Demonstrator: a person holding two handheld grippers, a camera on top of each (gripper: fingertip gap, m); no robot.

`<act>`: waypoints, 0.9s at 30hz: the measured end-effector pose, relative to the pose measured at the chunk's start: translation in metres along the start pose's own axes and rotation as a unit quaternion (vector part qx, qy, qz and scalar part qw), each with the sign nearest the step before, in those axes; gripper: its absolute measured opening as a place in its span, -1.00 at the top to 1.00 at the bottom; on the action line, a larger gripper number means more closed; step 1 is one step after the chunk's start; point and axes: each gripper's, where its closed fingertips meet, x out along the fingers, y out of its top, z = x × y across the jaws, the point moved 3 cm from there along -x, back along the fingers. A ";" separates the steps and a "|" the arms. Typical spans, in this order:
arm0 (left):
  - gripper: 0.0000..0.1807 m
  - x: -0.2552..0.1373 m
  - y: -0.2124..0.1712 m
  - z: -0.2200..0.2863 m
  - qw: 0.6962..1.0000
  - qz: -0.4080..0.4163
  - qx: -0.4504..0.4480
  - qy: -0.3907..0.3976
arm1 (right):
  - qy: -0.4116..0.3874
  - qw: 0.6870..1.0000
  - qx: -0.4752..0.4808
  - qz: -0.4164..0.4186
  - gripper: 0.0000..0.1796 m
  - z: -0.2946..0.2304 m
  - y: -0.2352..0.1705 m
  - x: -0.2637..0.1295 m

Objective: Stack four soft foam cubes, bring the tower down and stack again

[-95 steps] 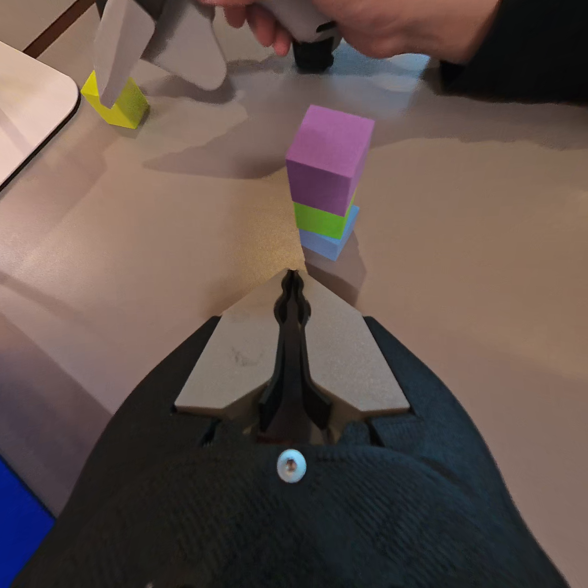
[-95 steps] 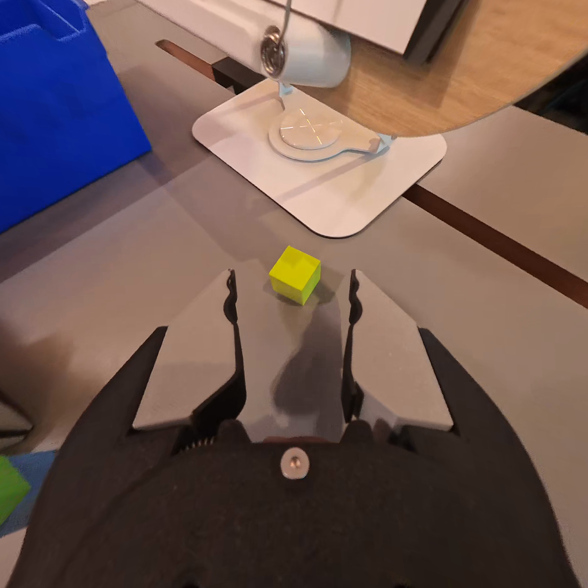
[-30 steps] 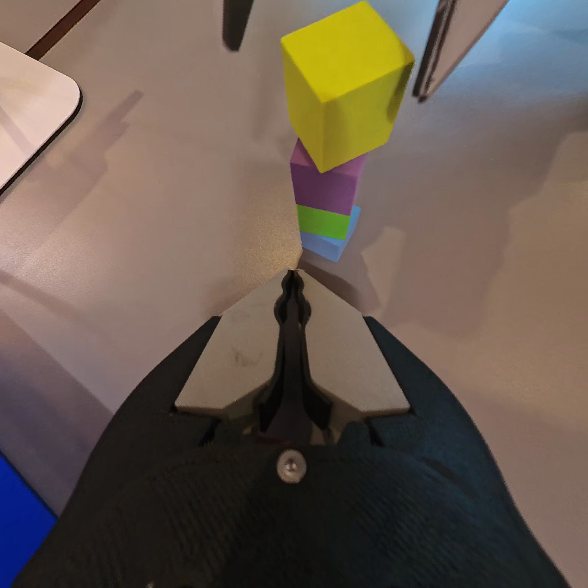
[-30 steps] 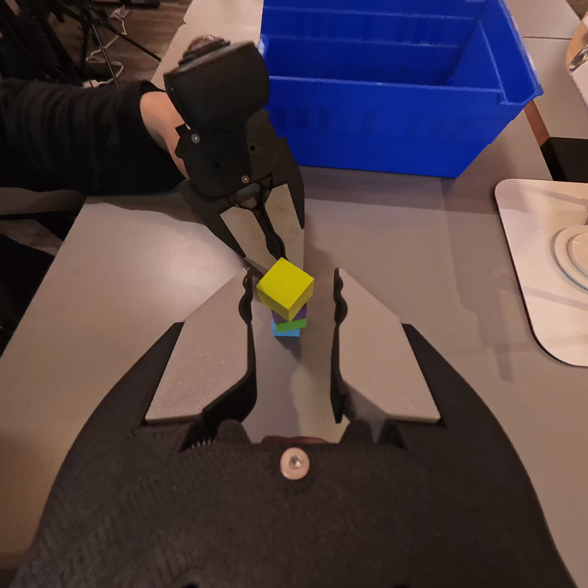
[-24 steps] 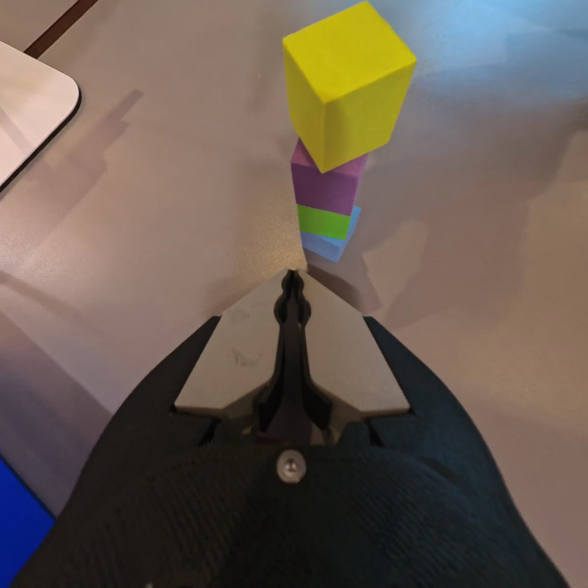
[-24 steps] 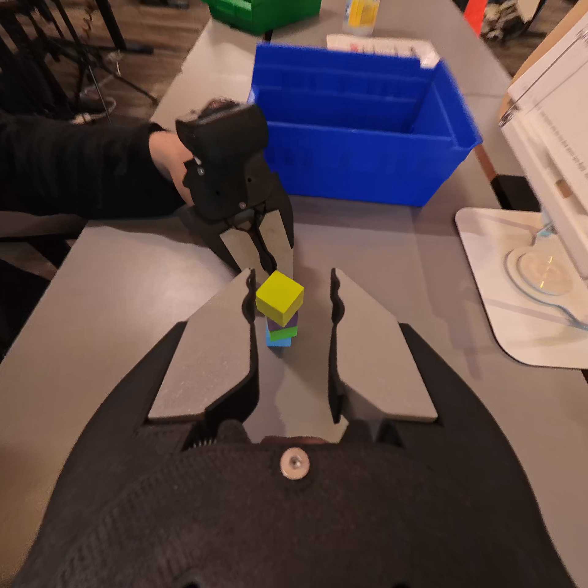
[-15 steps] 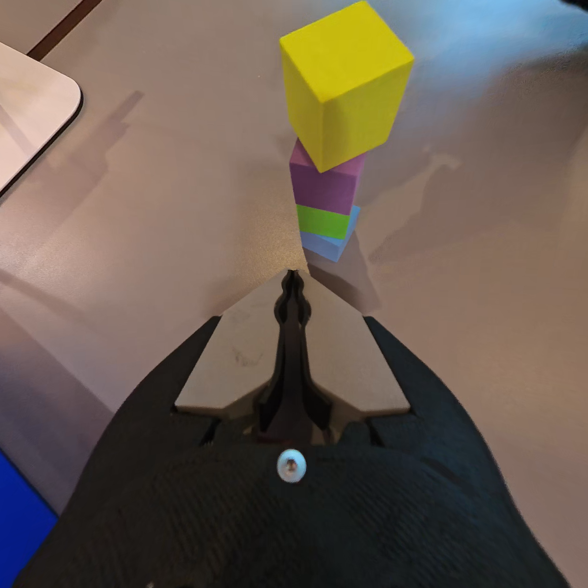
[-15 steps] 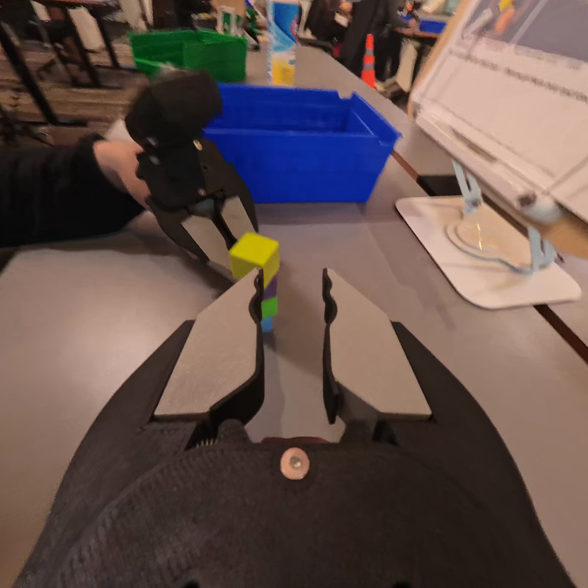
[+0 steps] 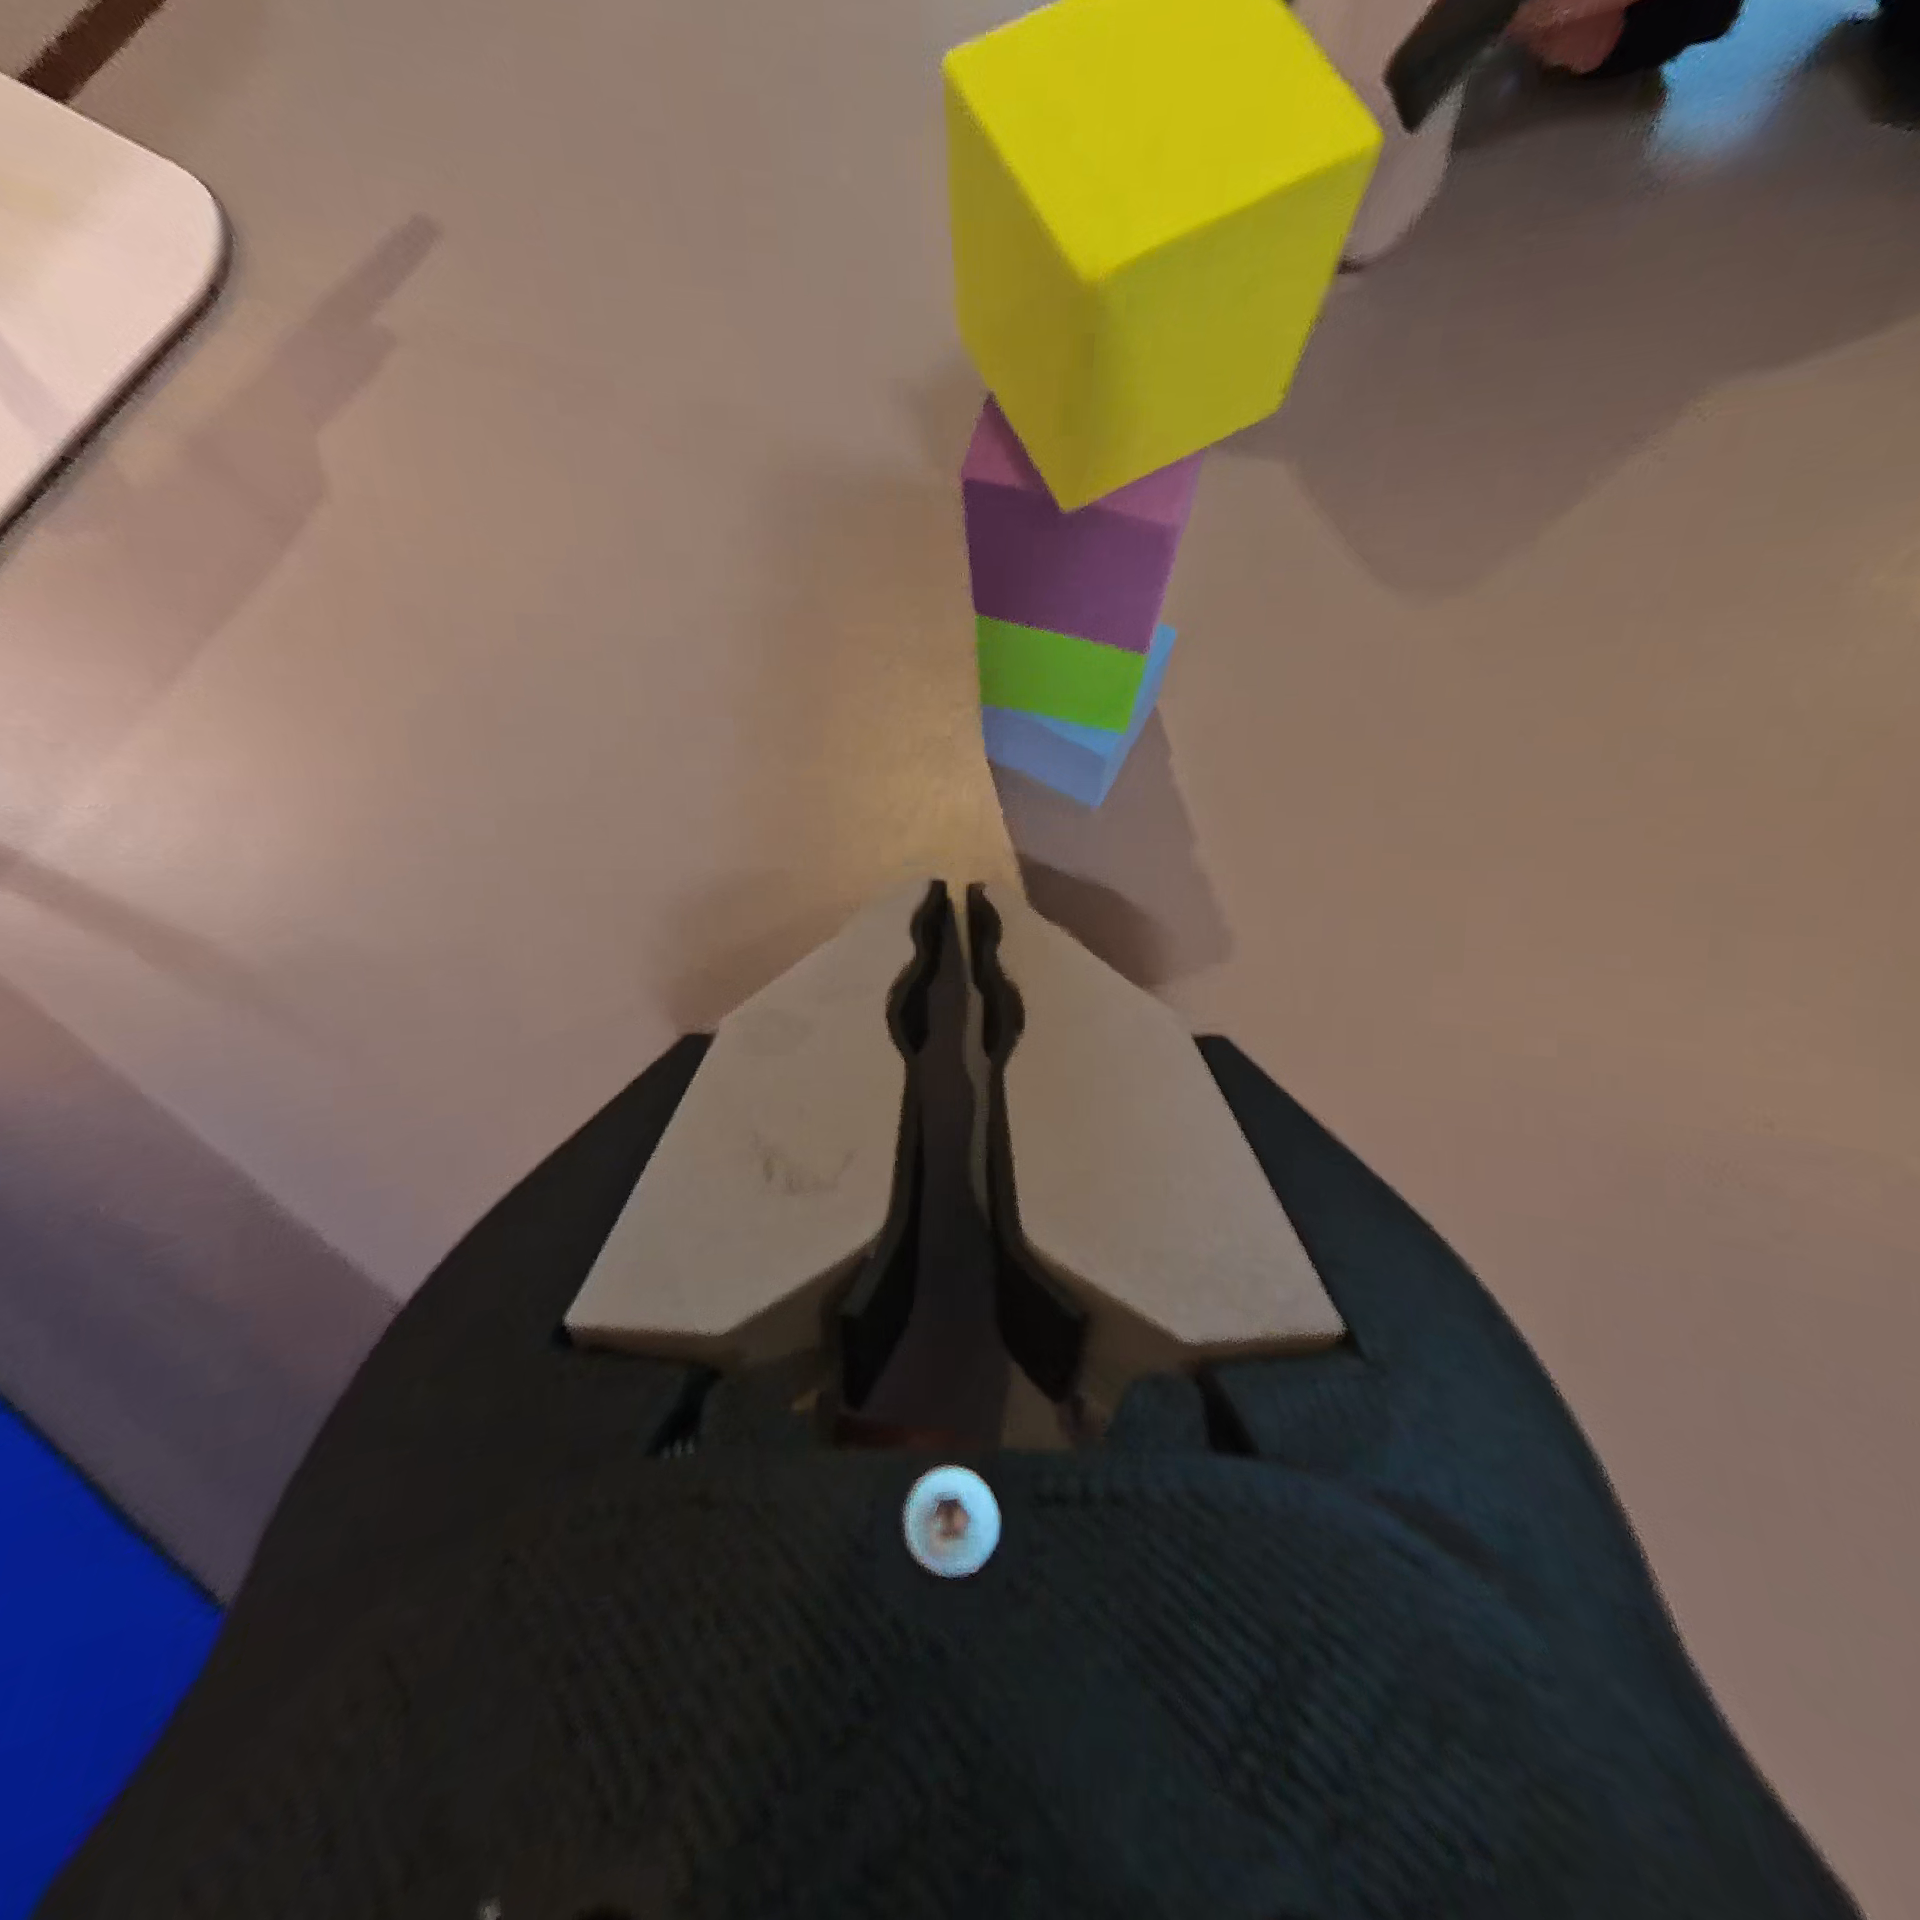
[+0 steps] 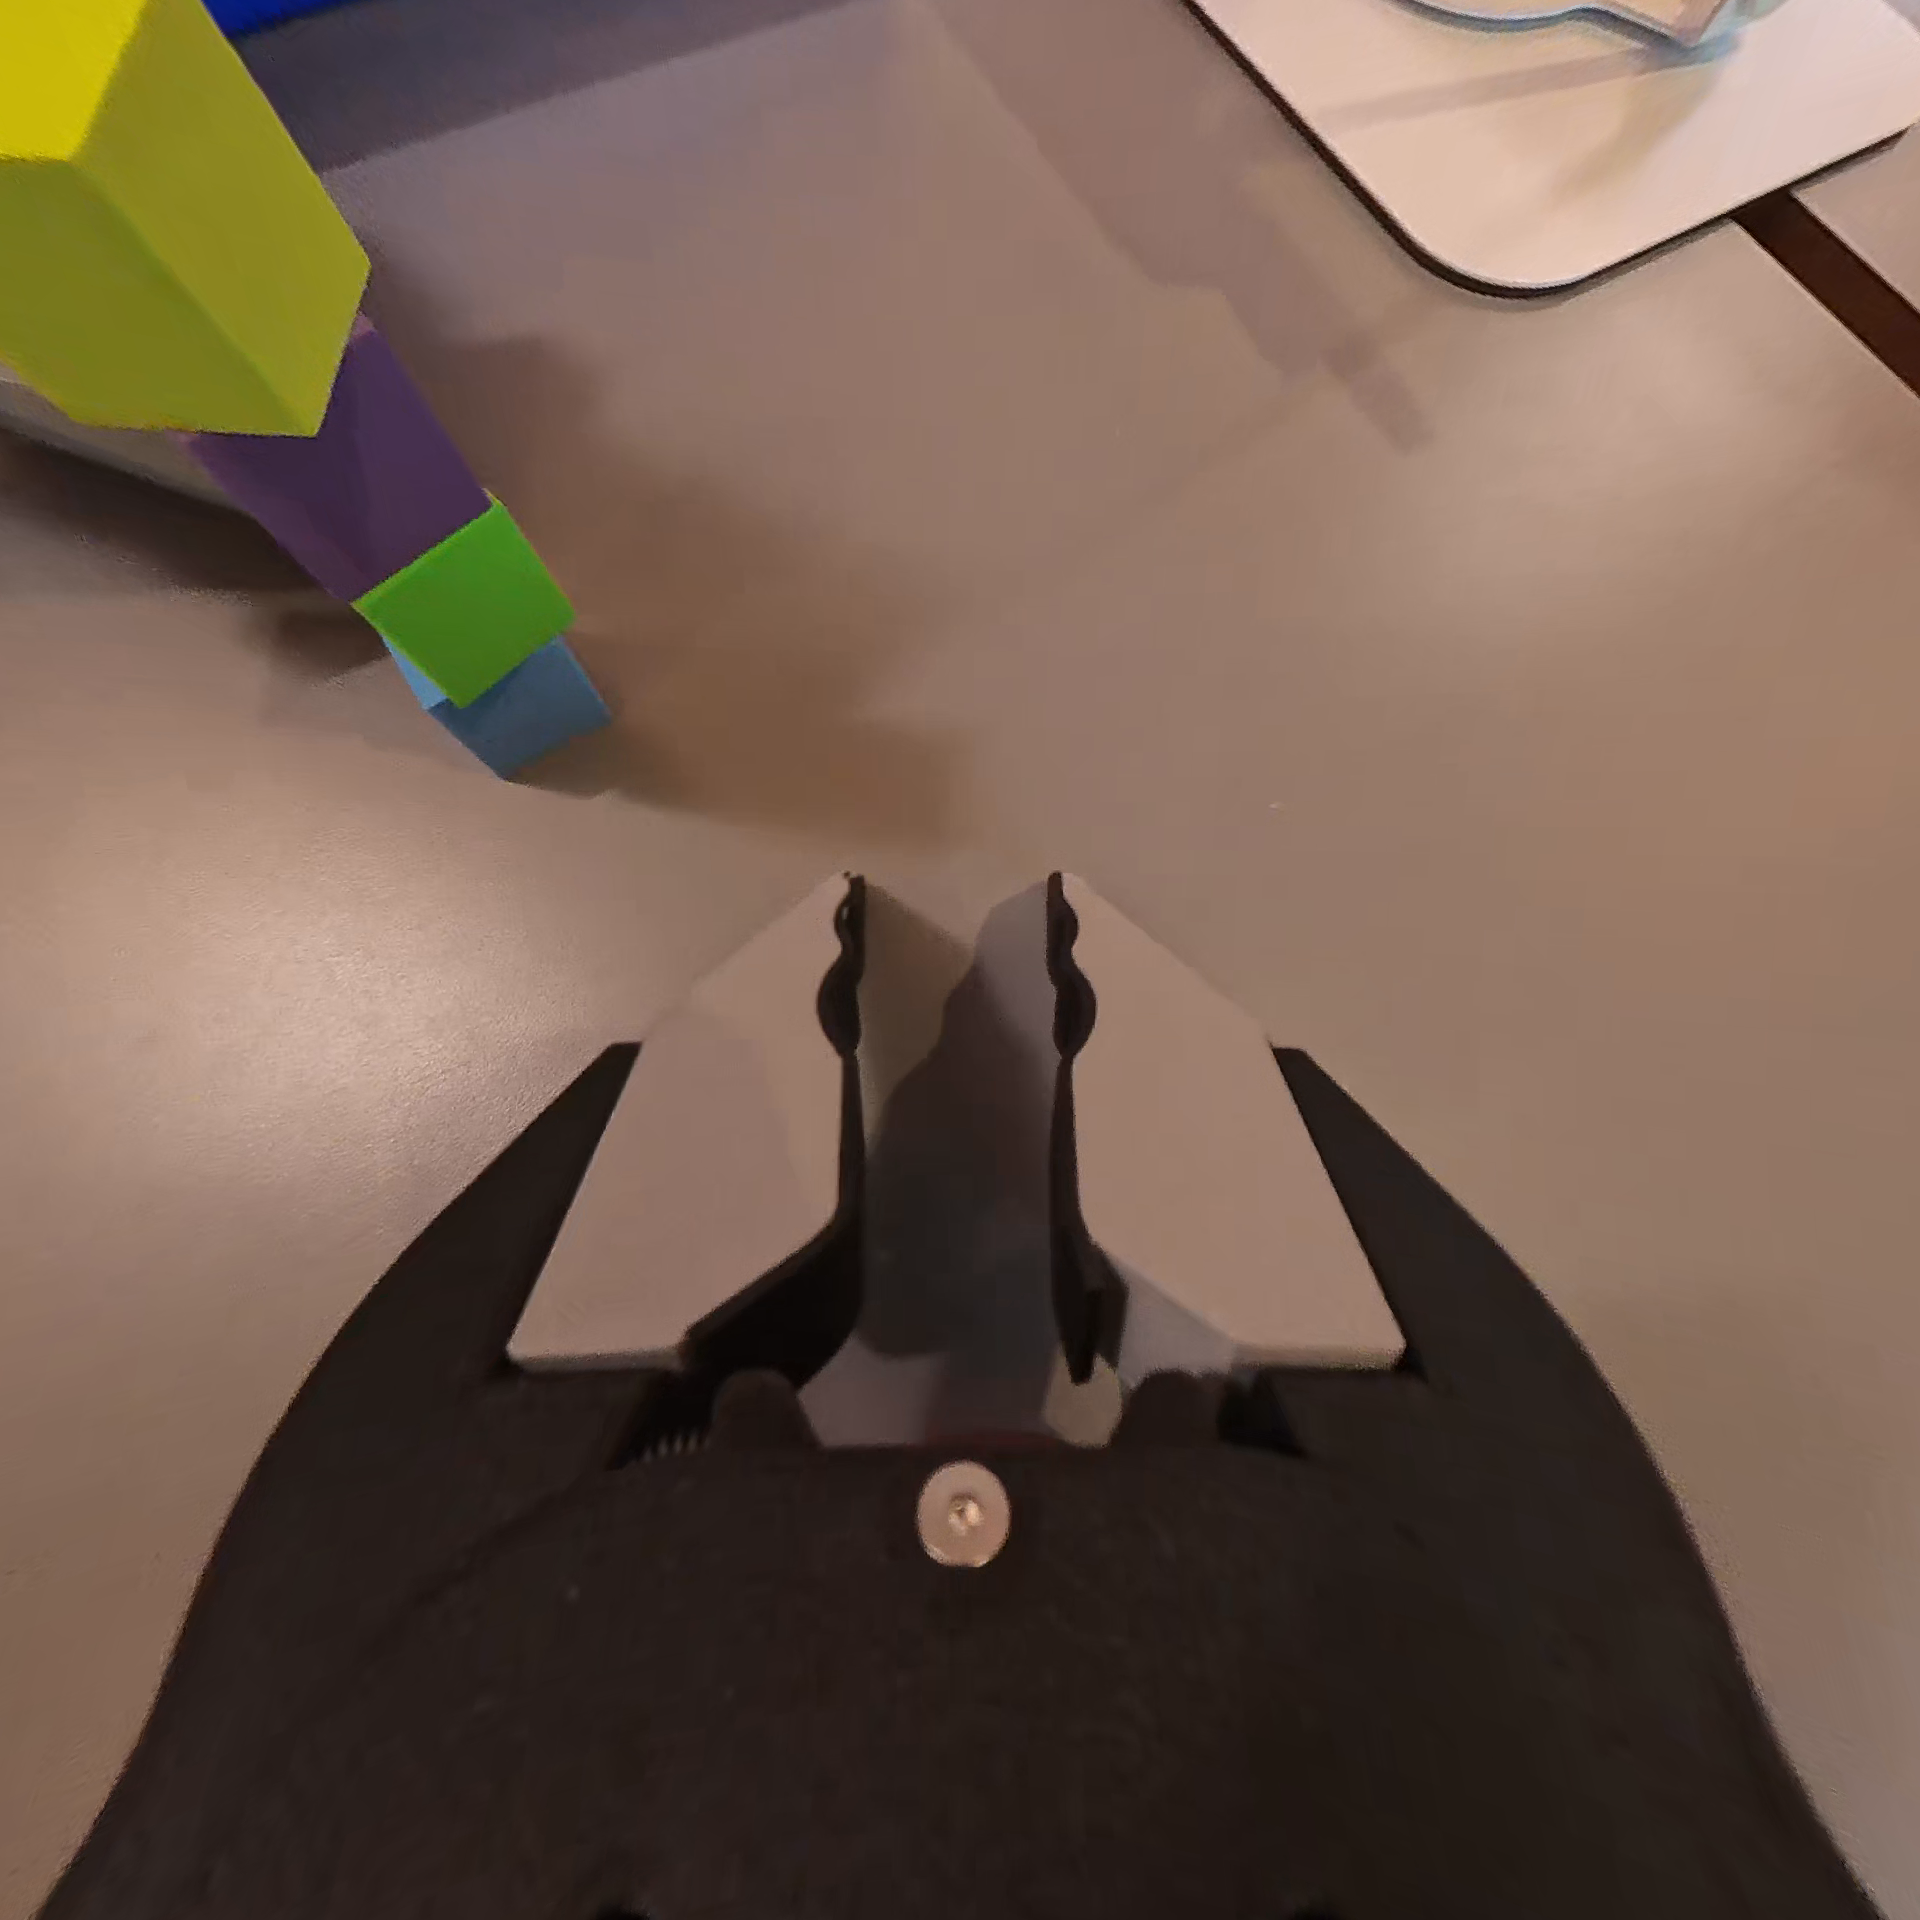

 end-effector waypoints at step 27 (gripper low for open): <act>1.00 -0.014 0.068 0.014 0.980 0.186 0.050 0.060 | -0.004 1.000 0.002 0.001 0.64 0.000 0.001 0.001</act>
